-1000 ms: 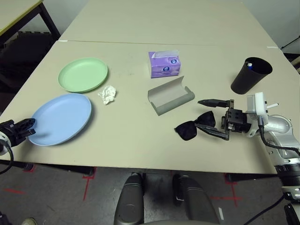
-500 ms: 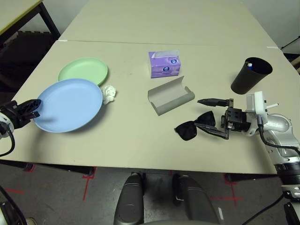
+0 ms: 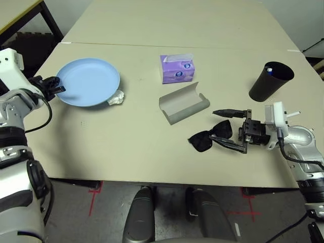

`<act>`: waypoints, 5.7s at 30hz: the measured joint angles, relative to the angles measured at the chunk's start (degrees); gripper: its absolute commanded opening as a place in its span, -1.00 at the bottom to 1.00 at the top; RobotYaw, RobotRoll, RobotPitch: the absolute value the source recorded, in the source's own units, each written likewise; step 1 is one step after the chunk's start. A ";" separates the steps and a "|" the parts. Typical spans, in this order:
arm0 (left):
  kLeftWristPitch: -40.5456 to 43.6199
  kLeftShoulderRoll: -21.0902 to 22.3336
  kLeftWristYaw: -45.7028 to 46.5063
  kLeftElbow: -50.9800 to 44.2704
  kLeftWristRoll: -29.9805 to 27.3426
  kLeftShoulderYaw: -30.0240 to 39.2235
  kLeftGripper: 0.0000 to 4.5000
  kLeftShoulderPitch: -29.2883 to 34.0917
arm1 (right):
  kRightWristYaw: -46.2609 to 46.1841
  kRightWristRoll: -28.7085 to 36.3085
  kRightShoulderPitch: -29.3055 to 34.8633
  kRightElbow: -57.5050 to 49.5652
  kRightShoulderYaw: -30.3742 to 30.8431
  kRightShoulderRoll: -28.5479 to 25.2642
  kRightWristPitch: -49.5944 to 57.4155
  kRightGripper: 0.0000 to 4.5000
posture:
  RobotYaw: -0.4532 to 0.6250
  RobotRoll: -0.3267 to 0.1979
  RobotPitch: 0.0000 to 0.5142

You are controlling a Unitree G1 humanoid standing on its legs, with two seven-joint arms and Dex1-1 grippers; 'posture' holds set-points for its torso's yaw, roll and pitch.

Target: Organize and tidy the items on the table.

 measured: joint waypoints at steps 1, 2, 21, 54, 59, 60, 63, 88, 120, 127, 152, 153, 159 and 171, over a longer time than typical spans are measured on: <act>-1.01 -0.02 0.27 1.61 0.41 -0.03 -0.99 -1.00 | -0.02 0.00 0.15 -0.26 0.00 0.00 0.01 1.00 | 0.11 0.25 -0.28; -2.06 -0.09 0.47 3.01 0.77 -0.17 -0.99 -1.94 | -0.06 0.01 0.22 -0.42 0.00 0.01 0.02 1.00 | 0.11 0.25 -0.27; -11.27 -3.88 5.93 12.45 3.69 -0.44 -0.99 -7.64 | -6.27 2.00 -1.08 -0.56 -1.98 1.82 1.63 1.00 | 0.10 0.25 -0.28; -15.16 -3.39 10.96 12.56 3.82 1.29 0.35 -5.03 | -9.78 3.78 0.20 -2.90 -2.45 2.63 4.54 1.00 | 0.11 0.25 -0.30; -15.46 -3.37 9.68 11.59 4.35 0.12 0.99 -4.03 | -10.32 3.85 0.09 -2.91 -2.45 2.71 4.60 1.00 | 0.11 0.25 -0.31; -16.37 -3.39 7.55 9.60 5.04 -1.06 0.99 -2.63 | -10.53 3.93 -0.06 -2.94 -2.46 2.84 4.65 1.00 | 0.11 0.25 -0.31; -17.78 -4.34 -0.34 3.63 5.01 -3.40 0.99 0.57 | -11.48 4.43 -0.44 -2.99 -2.75 3.25 5.18 1.00 | 0.11 0.25 -0.32; -12.04 -4.11 -34.63 -27.54 0.63 -14.00 0.99 17.49 | -12.25 4.96 0.76 -5.98 -2.79 4.55 7.38 1.00 | 0.13 0.25 -0.32; -11.69 -2.09 -36.57 -21.03 5.00 -16.77 -1.00 19.34 | -12.31 4.74 0.75 -6.42 -2.77 4.56 7.37 1.00 | 0.11 0.25 -0.34; -9.87 -2.22 -37.12 -21.83 3.34 -16.05 -1.00 17.18 | -12.29 4.29 0.78 -6.42 -2.77 4.56 7.26 1.00 | 0.12 0.25 -0.34; -23.02 -4.69 -4.34 6.03 7.24 -8.13 -1.00 -1.76 | -12.86 3.56 0.46 -5.79 -1.51 5.64 6.06 1.00 | 0.12 0.25 -0.34; -23.60 -4.84 -3.96 6.52 7.36 -8.14 -0.92 -1.91 | -12.95 3.56 0.47 -5.79 -1.51 5.63 6.06 1.00 | 0.12 0.25 -0.34; -25.00 -6.41 -5.47 7.96 7.52 -8.25 -0.07 -2.33 | -13.29 3.57 0.46 -5.80 -1.52 5.57 6.07 1.00 | 0.12 0.25 -0.34; -26.80 -8.49 -16.63 4.61 4.94 -6.97 0.99 -2.14 | -14.67 3.53 -3.49 -3.33 -3.58 4.12 6.07 1.00 | 0.14 0.25 -0.32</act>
